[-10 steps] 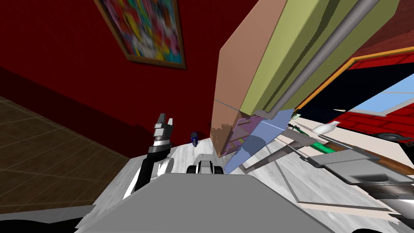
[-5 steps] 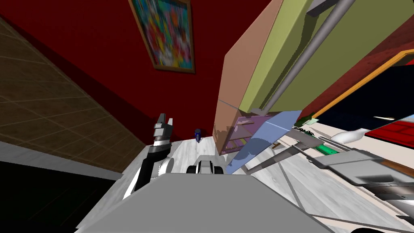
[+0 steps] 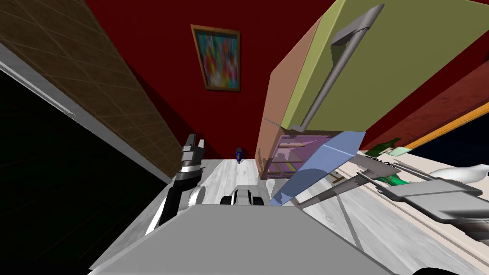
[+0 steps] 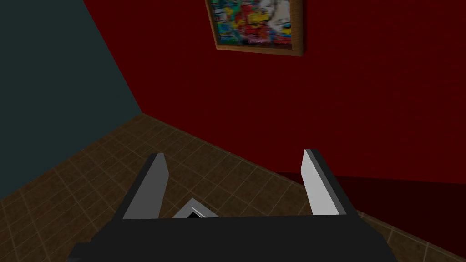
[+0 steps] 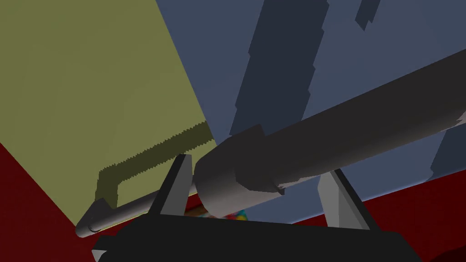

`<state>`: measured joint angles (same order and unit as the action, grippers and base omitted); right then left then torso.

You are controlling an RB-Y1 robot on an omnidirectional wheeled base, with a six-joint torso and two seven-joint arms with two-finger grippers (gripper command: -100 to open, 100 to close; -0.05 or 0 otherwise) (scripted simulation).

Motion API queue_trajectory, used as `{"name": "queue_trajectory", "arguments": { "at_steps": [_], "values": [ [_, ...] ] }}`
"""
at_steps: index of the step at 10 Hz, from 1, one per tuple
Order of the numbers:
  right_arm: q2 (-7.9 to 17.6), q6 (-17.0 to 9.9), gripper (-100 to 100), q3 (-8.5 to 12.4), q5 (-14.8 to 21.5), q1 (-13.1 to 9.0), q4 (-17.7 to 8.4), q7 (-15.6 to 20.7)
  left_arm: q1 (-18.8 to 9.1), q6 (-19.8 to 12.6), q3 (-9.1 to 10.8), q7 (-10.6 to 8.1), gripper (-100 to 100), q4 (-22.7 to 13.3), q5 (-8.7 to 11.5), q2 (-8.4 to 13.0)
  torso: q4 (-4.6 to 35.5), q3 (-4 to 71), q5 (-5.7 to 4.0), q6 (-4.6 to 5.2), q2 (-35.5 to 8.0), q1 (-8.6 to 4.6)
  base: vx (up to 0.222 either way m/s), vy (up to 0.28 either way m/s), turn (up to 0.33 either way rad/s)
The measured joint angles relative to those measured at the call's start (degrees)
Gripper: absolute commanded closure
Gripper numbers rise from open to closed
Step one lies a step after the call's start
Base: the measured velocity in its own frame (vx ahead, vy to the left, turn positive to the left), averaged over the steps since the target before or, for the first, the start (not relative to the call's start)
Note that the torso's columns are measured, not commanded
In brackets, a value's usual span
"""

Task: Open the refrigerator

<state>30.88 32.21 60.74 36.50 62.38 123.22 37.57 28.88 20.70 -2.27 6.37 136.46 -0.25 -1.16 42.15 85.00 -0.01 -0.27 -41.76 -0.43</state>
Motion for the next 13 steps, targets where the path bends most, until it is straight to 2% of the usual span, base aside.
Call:
{"name": "queue_trajectory", "arguments": {
  "at_steps": [1,3,4,7,8,9,10,11,13],
  "values": [
    [0.6,0.1,100,0.1,0.0,-0.4,-1.5,0.0,0.0,0.0,0.0,0.0,0,0.0,0.0,0.0,0.0,0.0,-0.05,0.19,0.0,0.01,-0.211,-0.076,0.518],
    [1.7,0.0,100,1.5,-0.4,-1.2,-4.2,0.1,0.0,0.0,0.01,0.0,0,0.0,0.0,0.0,0.0,-0.5,-0.49,0.36,-0.4,-0.11,-0.245,-0.051,0.166],
    [2.5,0.2,100,1.7,-0.4,-1.8,-5.9,0.3,0.0,0.0,0.0,0.0,0,0.0,0.0,0.0,0.0,-0.6,-0.47,0.09,-0.6,-0.05,-0.249,-0.021,0.27],
    [4.9,0.6,100,2.7,-0.7,-2.7,-10.7,0.1,0.0,0.0,0.01,0.0,0,0.0,0.0,0.0,0.1,-0.4,-0.28,0.43,-0.4,0.14,-0.268,-0.015,0.321],
    [5.6,0.6,100,3.2,-0.8,-3.1,-12.3,0.1,0.0,0.0,0.0,0.0,0,0.0,0.0,0.0,0.1,-0.5,-0.27,0.2,-0.5,0.34,-0.242,0.006,0.219],
    [6.1,0.3,100,3.2,-0.7,-3.6,-13.5,0.2,0.0,0.0,0.01,0.0,0,0.0,0.0,0.0,0.1,-0.7,-0.33,0.51,-0.6,0.5,-0.251,0.019,0.371],
    [6.6,0.8,100,3.8,-0.9,-4.0,-15.2,0.5,0.0,0.0,0.0,0.0,0,0.0,0.0,0.0,0.1,-0.7,-0.28,0.3,-0.7,0.59,-0.21,0.003,0.209],
    [7.4,1.3,100,4.0,-1.0,-4.5,-17.0,0.6,0.0,0.0,0.01,0.0,0,0.0,0.0,0.0,0.2,-0.8,-0.26,0.55,-0.7,0.57,-0.065,-0.017,0.03],
    [7.5,1.5,100,4.0,-1.1,-4.5,-16.8,0.7,0.0,0.0,0.03,0.0,0,0.0,0.0,0.0,0.2,-0.6,-0.04,0.37,-0.7,0.46,-0.17,-0.142,0.025]
  ]
}}
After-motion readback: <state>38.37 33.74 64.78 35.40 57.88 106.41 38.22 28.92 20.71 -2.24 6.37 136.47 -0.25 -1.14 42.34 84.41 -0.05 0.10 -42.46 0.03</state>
